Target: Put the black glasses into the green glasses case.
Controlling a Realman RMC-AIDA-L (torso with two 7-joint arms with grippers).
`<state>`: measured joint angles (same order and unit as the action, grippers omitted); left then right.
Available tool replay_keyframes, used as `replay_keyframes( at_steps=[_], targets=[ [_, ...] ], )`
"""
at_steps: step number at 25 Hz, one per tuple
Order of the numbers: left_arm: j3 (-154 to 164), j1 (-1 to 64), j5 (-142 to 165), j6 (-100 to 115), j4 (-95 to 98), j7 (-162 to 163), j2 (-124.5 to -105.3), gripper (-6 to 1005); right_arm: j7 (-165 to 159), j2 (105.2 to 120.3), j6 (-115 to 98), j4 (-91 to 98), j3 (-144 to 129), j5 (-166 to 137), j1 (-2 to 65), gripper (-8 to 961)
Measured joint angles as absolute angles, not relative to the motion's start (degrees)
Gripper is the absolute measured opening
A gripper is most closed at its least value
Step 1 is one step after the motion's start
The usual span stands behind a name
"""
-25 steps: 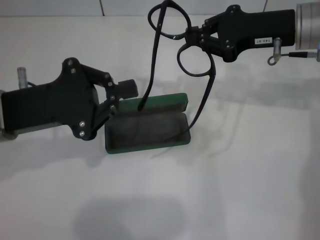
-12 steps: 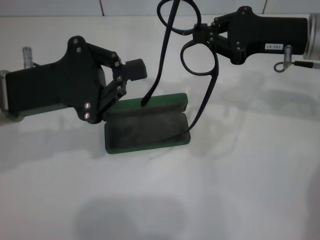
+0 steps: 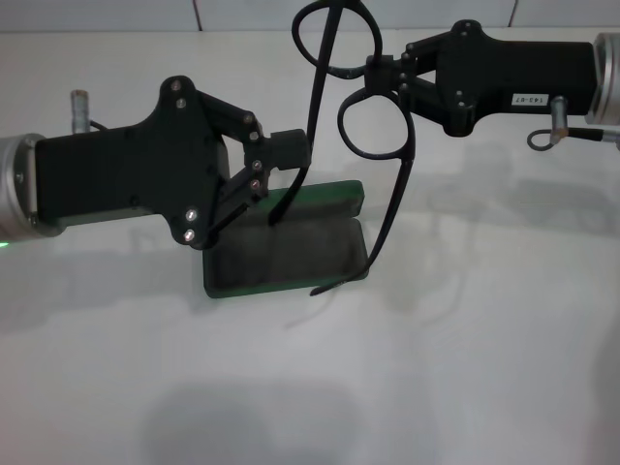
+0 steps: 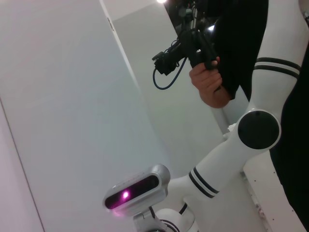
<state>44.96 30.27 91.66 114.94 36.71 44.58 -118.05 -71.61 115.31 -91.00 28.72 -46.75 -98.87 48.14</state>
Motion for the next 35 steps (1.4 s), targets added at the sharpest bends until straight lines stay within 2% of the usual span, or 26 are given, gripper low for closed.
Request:
replay_keyframes(
  at_steps=[23, 35],
  targets=[
    [46.5, 31.6, 92.4, 110.0, 36.2, 43.3, -119.48, -2, -71.8, 115.39, -91.6, 28.0, -46.8, -98.7, 49.6, 68],
    [47.6, 31.3, 92.4, 105.8, 33.8, 41.8, -119.53, -2, -71.4, 115.59, -90.2, 26.6, -46.9, -99.1, 49.7, 70]
  ],
)
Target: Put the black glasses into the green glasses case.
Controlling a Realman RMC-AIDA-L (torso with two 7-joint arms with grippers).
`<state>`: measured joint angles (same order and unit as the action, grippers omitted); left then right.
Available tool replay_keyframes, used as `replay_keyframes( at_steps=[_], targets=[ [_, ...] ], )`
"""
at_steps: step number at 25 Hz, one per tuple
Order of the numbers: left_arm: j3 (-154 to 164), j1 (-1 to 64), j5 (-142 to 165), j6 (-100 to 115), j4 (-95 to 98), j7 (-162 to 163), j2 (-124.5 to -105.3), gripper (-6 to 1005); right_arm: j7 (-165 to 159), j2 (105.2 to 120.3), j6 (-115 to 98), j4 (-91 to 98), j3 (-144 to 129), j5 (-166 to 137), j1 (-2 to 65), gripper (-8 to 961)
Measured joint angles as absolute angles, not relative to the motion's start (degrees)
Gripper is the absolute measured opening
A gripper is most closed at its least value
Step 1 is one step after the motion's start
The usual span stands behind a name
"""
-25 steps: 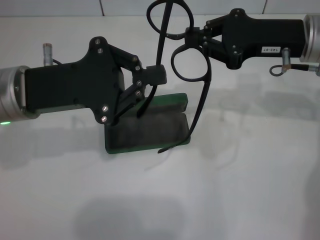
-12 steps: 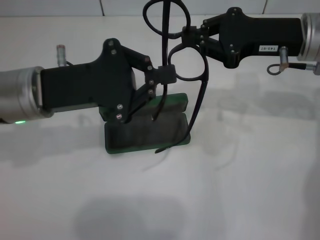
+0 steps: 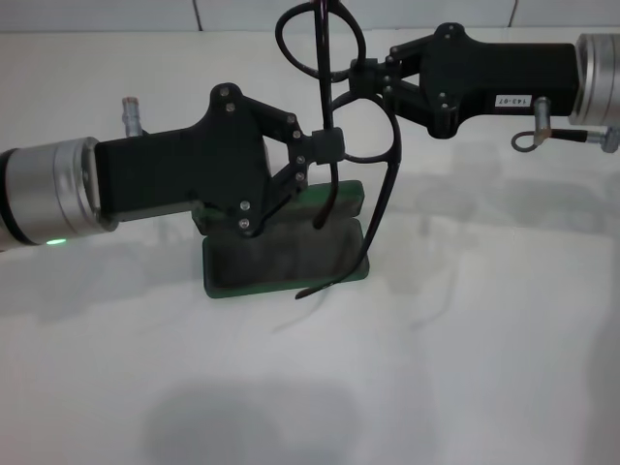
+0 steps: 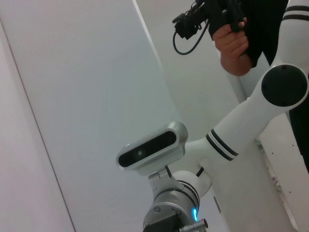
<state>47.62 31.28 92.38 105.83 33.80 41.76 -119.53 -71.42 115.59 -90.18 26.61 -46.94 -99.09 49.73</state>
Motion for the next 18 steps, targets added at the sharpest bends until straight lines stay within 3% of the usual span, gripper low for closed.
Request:
replay_keyframes(
  at_steps=[18],
  targets=[
    [47.8, 31.3, 92.0, 100.5, 31.7, 40.9, -119.67, -2, -71.7, 115.84, -90.2, 26.6, -48.3, -98.8, 49.6, 72]
  ],
)
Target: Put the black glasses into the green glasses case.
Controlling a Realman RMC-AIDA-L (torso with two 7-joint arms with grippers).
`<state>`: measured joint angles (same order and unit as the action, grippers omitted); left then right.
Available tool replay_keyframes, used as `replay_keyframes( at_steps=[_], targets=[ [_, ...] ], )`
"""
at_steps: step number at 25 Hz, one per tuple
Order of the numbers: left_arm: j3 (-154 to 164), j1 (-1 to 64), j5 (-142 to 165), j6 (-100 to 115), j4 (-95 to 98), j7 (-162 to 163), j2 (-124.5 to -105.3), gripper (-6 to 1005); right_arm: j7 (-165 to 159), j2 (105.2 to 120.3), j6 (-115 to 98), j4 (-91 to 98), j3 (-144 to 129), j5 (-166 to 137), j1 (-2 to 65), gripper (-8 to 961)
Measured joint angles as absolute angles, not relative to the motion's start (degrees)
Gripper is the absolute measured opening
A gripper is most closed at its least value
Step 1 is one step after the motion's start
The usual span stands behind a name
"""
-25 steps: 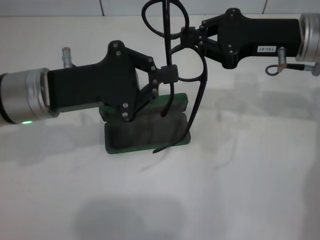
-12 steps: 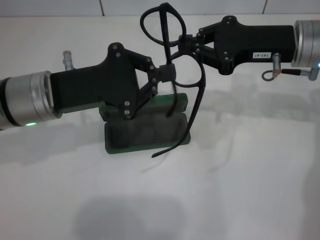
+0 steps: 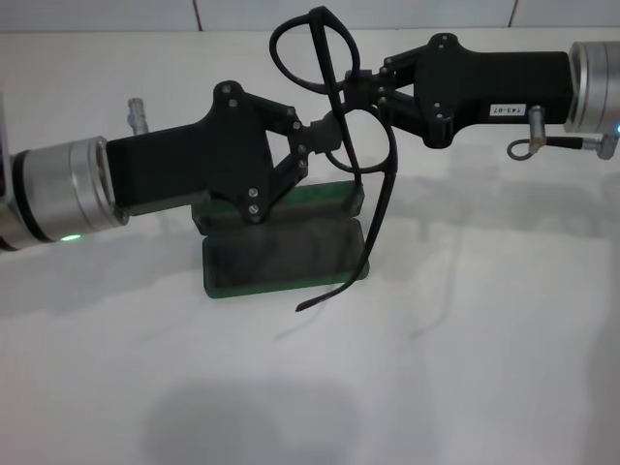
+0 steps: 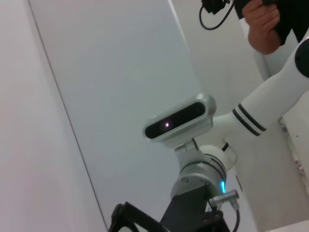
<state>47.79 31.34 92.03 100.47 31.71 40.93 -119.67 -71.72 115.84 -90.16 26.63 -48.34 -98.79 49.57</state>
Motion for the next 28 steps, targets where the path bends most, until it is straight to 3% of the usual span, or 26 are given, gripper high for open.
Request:
replay_keyframes(
  at_steps=[28],
  targets=[
    [47.8, 33.5, 91.1, 97.6, 29.5, 41.0, -119.79, -2, -71.7, 116.01, -90.2, 26.5, -49.1, -98.7, 49.3, 76]
  ],
)
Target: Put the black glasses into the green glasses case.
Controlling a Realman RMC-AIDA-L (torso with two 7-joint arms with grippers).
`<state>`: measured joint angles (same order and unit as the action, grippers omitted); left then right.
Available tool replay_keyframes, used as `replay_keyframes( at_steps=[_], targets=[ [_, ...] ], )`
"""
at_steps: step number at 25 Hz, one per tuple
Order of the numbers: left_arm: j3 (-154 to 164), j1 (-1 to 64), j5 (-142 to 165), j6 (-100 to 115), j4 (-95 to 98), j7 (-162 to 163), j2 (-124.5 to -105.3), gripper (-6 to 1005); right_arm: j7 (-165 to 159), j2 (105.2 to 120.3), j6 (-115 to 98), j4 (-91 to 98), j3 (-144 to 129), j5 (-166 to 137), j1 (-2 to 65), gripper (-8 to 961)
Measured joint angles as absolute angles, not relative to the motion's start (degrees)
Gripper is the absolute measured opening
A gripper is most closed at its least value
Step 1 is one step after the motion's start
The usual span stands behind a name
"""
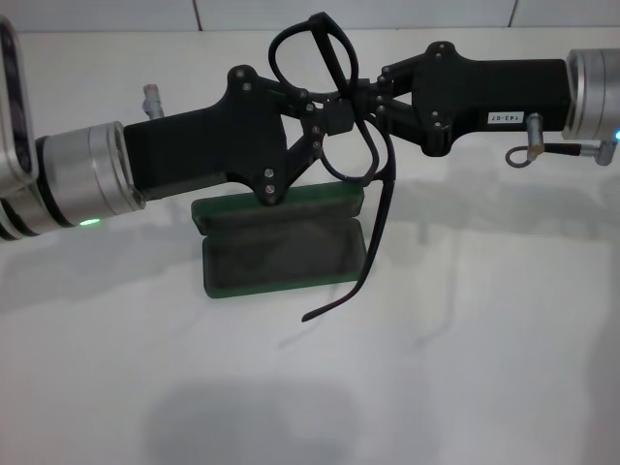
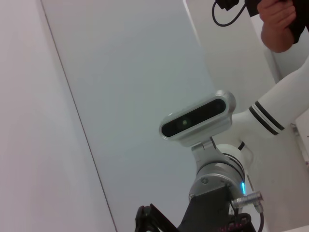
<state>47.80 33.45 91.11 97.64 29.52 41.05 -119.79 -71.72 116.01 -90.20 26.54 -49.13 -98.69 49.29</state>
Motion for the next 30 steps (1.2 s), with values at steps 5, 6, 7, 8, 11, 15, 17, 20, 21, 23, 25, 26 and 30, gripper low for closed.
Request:
replay_keyframes(
  at_steps=[5, 6, 7, 8, 11, 15, 17, 20, 21, 23, 25, 26, 30],
  targets=[
    [47.7, 33.1, 91.1, 97.6, 29.5, 41.2, -119.80, -2, -71.7, 116.02, -90.1, 26.5, -49.1, -98.7, 49.2, 76],
    [47.6, 33.1, 91.1, 97.7, 29.5, 41.2, -119.79, -2, -71.7, 115.97, -89.9, 26.5, -49.1, -98.7, 49.0, 76],
    [47.6, 32.9, 91.0, 97.8, 29.5, 41.4, -119.76, -2, -71.7, 115.86, -89.5, 26.6, -48.9, -98.7, 48.8, 76],
    [47.6, 32.6, 91.0, 97.9, 29.8, 42.0, -119.59, -2, -71.6, 115.77, -89.2, 26.7, -48.8, -98.7, 48.7, 77],
    [47.6, 32.0, 91.7, 97.9, 30.1, 42.9, -118.94, -2, -71.4, 115.50, -87.7, 27.2, -48.6, -98.7, 48.1, 77],
    [47.5, 29.9, 92.4, 97.1, 29.7, 43.9, -117.71, -2, -71.1, 115.37, -85.7, 27.4, -48.8, -99.0, 47.7, 77],
    [47.1, 28.4, 92.3, 95.9, 29.6, 44.9, -117.56, -2, -70.9, 115.32, -84.9, 27.6, -48.8, -99.0, 47.3, 78],
    [46.7, 26.1, 92.3, 94.4, 29.6, 45.9, -117.53, -2, -70.8, 115.30, -84.6, 28.1, -48.6, -99.0, 46.9, 78],
    [46.7, 25.0, 92.4, 94.1, 29.6, 45.9, -117.50, -2, -70.9, 115.28, -84.7, 28.3, -48.6, -98.9, 46.8, 78],
    [46.7, 22.5, 92.8, 93.9, 29.5, 45.6, -117.27, -2, -71.2, 115.19, -84.9, 28.9, -48.5, -98.6, 46.4, 78],
    [46.7, 20.6, 93.0, 93.9, 28.9, 45.5, -116.84, -2, -71.5, 115.07, -85.3, 29.1, -48.4, -97.7, 46.1, 79],
    [47.0, 19.9, 93.2, 94.1, 28.3, 45.5, -116.66, -2, -71.6, 114.95, -85.7, 29.1, -48.4, -97.0, 45.9, 79],
    [48.1, 18.5, 95.2, 96.3, 27.1, 45.4, -117.05, -2, -72.9, 114.96, -87.1, 28.5, -48.4, -94.0, 45.7, 79]
  ],
)
